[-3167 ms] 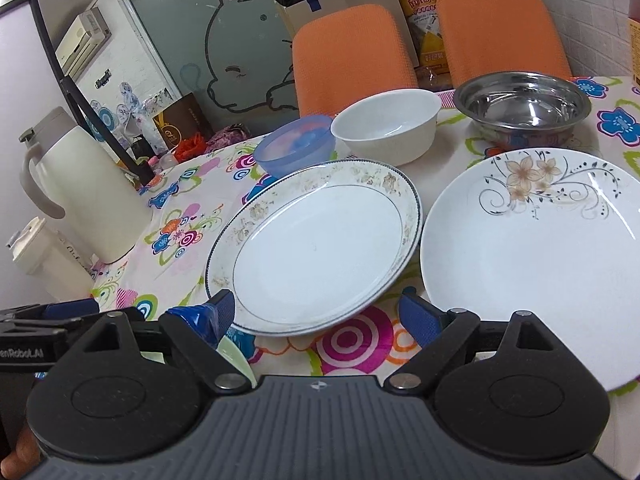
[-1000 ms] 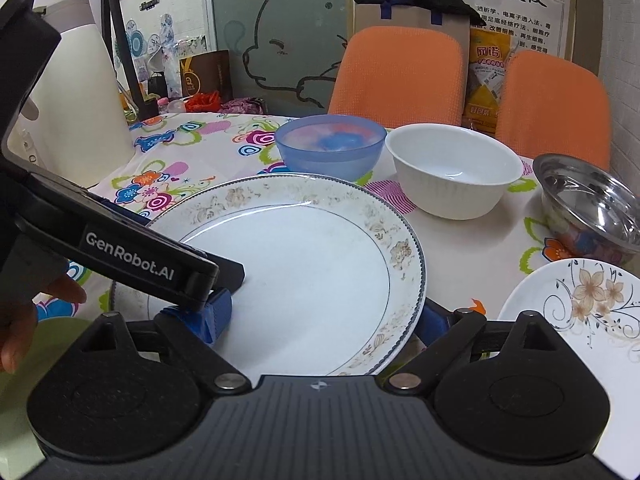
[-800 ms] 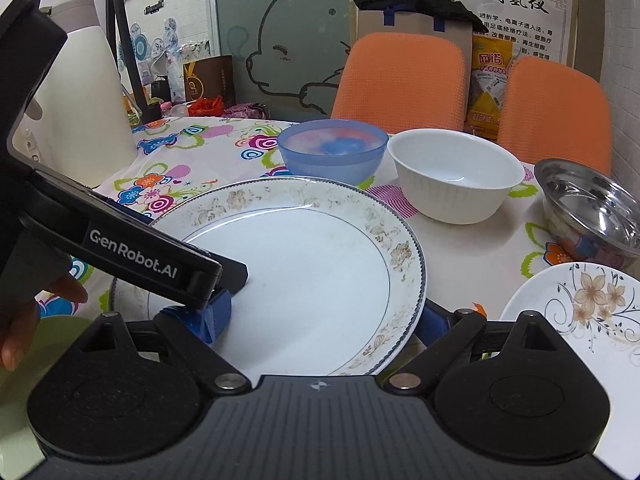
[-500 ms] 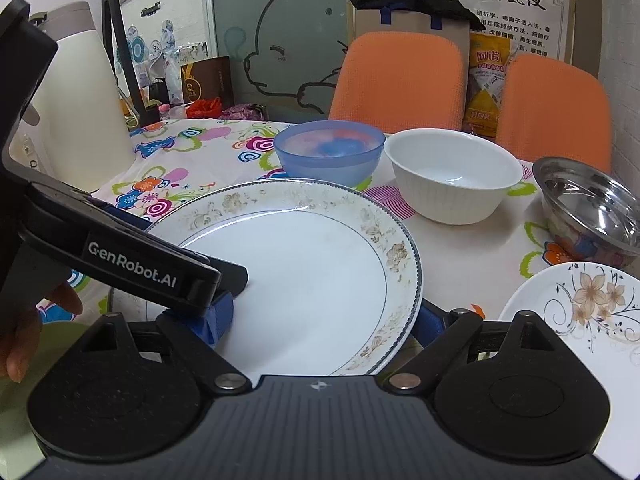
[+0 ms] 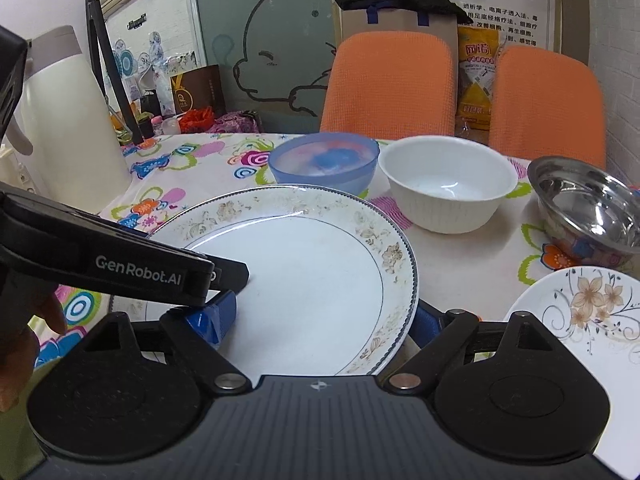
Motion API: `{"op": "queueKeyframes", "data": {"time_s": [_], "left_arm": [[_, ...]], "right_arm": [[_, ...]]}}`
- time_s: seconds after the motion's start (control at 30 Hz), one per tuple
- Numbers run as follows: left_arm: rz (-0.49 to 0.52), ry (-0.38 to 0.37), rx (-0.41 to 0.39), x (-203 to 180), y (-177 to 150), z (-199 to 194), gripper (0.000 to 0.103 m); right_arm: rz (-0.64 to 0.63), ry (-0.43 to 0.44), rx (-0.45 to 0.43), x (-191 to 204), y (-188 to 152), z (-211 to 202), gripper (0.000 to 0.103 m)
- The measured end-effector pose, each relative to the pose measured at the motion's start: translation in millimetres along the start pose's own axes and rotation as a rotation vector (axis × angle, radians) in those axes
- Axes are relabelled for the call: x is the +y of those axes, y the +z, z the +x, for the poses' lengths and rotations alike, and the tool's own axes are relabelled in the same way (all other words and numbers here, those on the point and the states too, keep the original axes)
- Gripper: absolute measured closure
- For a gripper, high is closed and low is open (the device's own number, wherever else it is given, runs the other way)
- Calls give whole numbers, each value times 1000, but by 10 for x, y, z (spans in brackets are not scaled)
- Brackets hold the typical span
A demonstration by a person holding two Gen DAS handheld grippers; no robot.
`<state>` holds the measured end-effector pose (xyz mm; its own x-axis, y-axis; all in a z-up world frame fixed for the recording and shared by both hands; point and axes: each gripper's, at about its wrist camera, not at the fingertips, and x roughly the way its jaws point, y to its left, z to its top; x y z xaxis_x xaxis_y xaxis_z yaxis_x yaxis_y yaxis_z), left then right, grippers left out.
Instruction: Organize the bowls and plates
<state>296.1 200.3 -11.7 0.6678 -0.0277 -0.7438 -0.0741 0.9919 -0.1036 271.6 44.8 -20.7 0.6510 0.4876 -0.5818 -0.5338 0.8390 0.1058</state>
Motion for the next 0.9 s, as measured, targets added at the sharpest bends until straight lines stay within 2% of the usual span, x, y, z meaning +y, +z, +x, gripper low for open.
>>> {"op": "queueKeyframes", "data": {"time_s": [0.27,0.4,0.53,0.73,0.9], "left_arm": [[20,12,-75,-18,-113,-582,47],[33,21,-95,-55,-368,-942,47],[9,19,-80,-62,-705,-1175,47],[-27,38,-41,-25,-1176,-1310,47],[-43,56,-19,51,-1351,-1235,47]], "right_arm": [[-19,22,-60,247,16,-470,27],[-28,34,-66,432,-130,-767,27],[-29,38,-57,619,-386,-1011,27],[-22,65,-23,810,-722,-1135,27],[-12,84,-1,858,-836,-1028,27]]}}
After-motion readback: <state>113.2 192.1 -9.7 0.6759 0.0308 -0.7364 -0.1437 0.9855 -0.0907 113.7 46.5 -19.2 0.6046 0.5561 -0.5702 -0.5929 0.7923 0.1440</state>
